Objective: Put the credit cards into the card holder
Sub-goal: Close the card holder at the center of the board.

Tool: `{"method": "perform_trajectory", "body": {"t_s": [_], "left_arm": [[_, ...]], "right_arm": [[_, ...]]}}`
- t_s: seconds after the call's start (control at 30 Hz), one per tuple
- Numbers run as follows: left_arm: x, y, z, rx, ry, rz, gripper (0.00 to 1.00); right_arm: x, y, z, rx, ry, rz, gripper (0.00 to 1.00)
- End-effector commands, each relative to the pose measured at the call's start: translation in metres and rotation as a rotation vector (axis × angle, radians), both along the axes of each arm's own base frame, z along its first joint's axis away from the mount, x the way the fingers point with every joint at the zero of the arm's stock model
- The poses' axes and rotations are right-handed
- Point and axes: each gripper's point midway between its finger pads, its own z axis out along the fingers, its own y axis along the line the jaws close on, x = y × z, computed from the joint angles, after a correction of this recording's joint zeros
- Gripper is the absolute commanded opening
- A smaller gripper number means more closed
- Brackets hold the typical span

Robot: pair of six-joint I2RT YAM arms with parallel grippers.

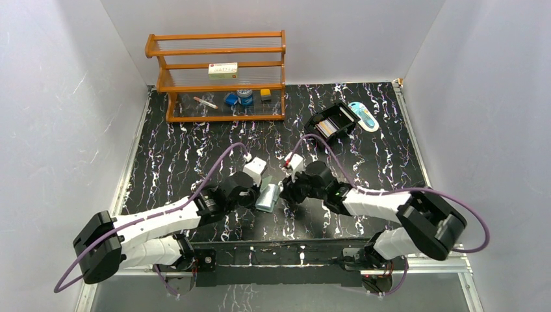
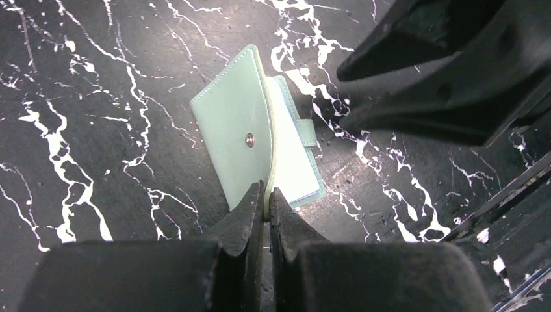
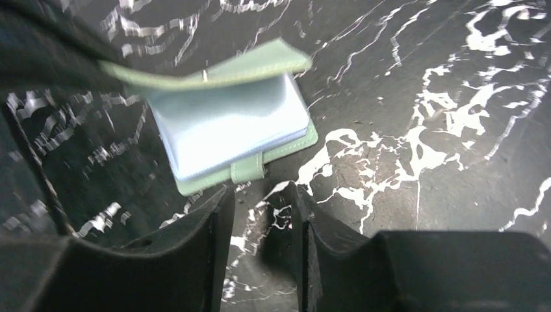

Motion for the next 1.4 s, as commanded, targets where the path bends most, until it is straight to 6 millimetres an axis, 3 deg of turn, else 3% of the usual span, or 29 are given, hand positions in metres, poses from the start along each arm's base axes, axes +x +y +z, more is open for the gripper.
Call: {"method": "perform_trajectory", "body": {"t_s": [0.0,0.23,0.67,0.8,0.93,1.07,1.37], "left_arm": [[0.002,0.008,0.01,-0.064,0.026,0.071,0.0],[0.0,0.01,0.008,-0.087,0.037,0.078,0.0],[0.0,0.006,0.007,-0.098,0.047,0.07,0.0],[0.0,0.006,0.008,-0.105,0.051,0.077,0.0],[0.001,0.016,0.006,-0.064,0.06,0.122,0.0],[0.0,0.045,-0.002,0.051,0.08,0.215,0.0],[-0.004,0.061,-0.018,0.102,0.124,0.276,0.0]], "right_arm": [[-0.002,0.021,-0.002,-0.067,-0.188,0.293,0.48],[-0.008,0.04,-0.02,-0.077,-0.206,0.397,0.52],[-0.008,0.055,-0.031,-0.083,-0.197,0.356,0.48],[-0.002,0.053,-0.038,-0.095,-0.197,0.31,0.32],[-0.001,0.054,-0.032,-0.056,-0.215,0.282,0.02],[0.0,0.057,-0.009,0.038,-0.247,0.241,0.0],[0.009,0.049,0.02,0.23,-0.203,0.052,0.0]]}}
